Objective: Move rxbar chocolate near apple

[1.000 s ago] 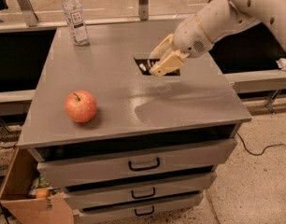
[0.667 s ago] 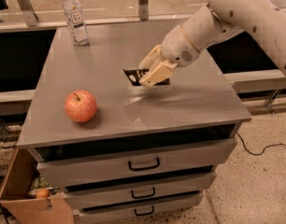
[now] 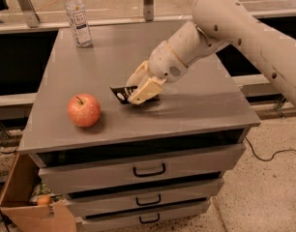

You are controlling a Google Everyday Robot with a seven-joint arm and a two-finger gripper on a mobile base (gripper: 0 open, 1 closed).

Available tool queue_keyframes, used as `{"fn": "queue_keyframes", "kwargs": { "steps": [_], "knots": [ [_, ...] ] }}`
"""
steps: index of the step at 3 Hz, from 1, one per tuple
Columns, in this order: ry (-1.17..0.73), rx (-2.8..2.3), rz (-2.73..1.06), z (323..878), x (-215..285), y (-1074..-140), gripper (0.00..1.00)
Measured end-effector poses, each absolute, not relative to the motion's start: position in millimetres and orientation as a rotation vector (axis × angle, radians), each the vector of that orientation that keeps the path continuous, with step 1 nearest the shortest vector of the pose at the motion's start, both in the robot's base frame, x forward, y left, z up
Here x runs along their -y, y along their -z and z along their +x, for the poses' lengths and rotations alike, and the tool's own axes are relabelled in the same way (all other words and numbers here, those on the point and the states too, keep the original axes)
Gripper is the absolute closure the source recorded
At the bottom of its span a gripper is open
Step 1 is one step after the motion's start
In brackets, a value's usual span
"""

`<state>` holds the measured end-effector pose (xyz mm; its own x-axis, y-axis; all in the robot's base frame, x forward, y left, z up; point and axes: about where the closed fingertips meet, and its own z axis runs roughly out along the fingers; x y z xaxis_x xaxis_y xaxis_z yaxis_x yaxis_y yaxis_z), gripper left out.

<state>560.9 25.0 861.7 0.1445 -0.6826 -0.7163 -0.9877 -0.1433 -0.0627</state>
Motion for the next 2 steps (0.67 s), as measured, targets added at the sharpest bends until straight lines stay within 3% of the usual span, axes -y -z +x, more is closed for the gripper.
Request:
{"fn": "queue_keyframes", "kwargs": {
  "steps": [2],
  "knots": [
    [-0.858,-1.544,-1.925,539,-56,-849,0.59]
  ]
}}
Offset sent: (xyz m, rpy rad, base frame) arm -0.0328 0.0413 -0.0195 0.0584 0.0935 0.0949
